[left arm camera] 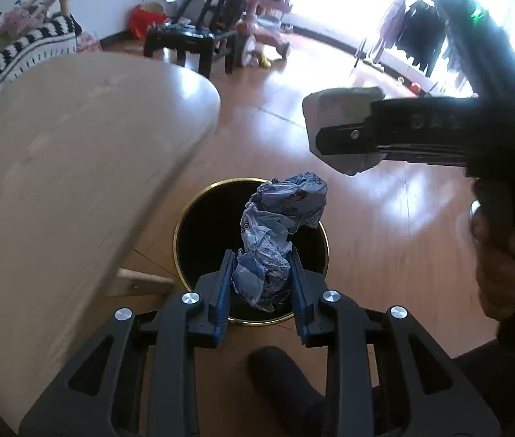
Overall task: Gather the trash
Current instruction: 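Carry both items to the black bin and open both tools to drop them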
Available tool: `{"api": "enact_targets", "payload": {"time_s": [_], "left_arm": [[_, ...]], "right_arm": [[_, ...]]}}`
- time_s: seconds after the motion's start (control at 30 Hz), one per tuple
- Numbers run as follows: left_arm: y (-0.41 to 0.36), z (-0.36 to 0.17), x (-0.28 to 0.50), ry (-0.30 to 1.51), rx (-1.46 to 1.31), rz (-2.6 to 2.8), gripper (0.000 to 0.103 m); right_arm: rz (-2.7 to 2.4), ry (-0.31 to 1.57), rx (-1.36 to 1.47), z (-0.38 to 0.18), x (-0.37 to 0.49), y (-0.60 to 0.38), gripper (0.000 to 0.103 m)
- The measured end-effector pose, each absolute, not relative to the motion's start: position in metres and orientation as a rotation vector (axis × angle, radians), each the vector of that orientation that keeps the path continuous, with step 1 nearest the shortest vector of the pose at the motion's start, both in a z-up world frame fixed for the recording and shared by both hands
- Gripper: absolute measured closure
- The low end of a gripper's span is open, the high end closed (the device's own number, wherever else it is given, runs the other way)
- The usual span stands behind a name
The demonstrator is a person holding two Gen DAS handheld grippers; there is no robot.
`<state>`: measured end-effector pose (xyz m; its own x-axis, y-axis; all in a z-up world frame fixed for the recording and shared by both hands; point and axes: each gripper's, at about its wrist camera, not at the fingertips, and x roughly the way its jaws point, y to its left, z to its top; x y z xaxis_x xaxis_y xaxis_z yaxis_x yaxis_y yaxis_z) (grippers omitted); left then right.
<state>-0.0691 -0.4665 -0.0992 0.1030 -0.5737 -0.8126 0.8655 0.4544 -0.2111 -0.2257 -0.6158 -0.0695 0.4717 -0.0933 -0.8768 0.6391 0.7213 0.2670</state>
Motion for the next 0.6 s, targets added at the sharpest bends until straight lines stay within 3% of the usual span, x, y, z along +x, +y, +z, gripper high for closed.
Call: {"api": "enact_targets", "payload": {"time_s": [0.43, 0.6], "left_arm": [[-0.507, -0.121, -0.063, 1.038, 0.358, -1.073, 0.075], [-0.506, -0.117, -0.066, 1.006, 0.355, -1.054, 0.045]], "right_arm": [[-0.487, 1.016, 0.667, -0.085, -0.227, -0.629, 0.041], [-0.484, 1.009, 0.678, -0.085, -0.228, -0.632, 0.031]]}}
